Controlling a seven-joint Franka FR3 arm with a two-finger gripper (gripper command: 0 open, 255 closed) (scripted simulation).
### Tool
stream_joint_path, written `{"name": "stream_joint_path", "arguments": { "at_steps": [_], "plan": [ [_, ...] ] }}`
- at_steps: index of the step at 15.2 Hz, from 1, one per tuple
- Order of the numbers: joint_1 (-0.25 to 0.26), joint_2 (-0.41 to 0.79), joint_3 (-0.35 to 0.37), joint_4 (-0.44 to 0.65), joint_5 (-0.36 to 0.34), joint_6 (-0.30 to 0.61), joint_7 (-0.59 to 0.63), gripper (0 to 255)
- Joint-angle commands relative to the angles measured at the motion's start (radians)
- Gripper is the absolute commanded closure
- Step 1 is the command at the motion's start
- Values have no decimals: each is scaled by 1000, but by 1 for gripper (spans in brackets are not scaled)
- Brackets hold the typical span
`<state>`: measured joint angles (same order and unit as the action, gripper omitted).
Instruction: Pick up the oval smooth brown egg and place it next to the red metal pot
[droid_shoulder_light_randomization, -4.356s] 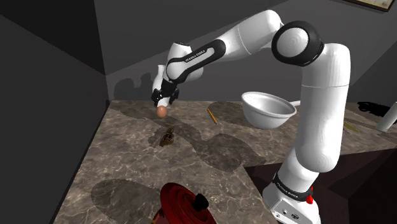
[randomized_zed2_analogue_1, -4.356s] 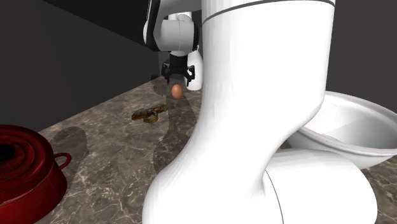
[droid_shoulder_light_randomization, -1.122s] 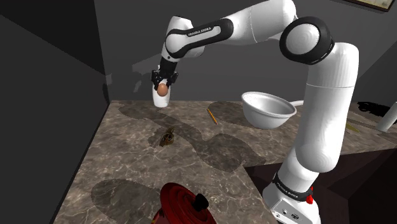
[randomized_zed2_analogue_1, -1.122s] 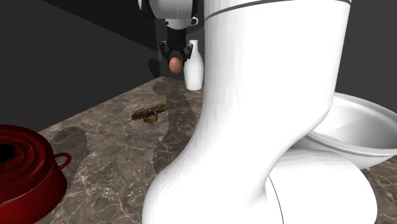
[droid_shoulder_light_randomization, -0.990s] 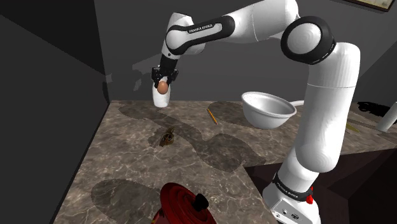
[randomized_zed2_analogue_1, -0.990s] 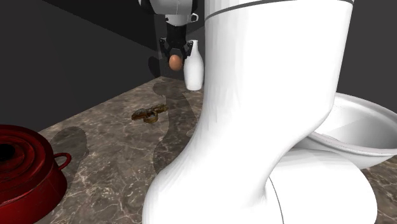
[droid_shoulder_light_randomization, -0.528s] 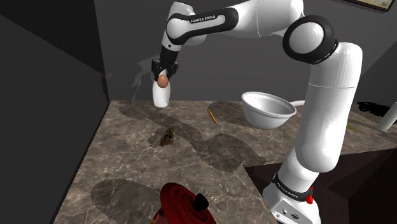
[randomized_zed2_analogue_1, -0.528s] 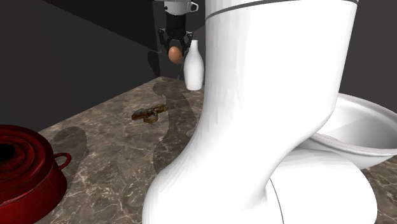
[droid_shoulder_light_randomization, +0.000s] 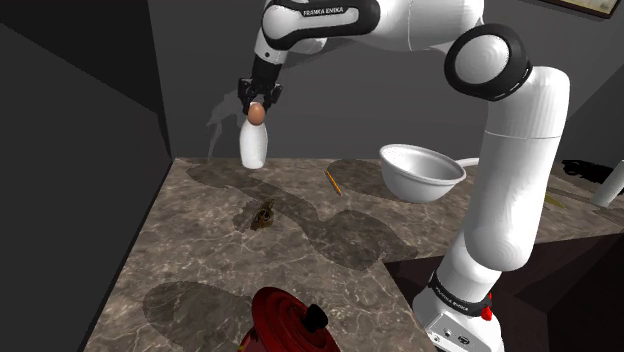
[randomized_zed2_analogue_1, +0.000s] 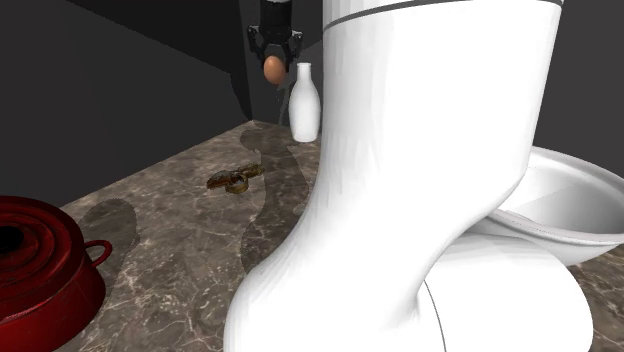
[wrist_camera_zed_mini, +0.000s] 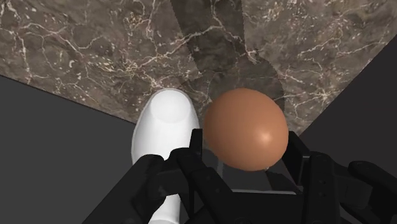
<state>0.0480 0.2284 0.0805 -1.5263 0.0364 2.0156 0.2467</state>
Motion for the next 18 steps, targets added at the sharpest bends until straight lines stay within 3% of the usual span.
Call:
{"name": "stream_joint_path", "arguments": {
  "at_steps": [1,8,18],
  "plan": [
    [2,2,1,30,-1,-29,4,255],
    [3,16,1,143,-4,-127,9,255],
    [108,-208,76,-152,-38,-50,200,255]
  ]
}}
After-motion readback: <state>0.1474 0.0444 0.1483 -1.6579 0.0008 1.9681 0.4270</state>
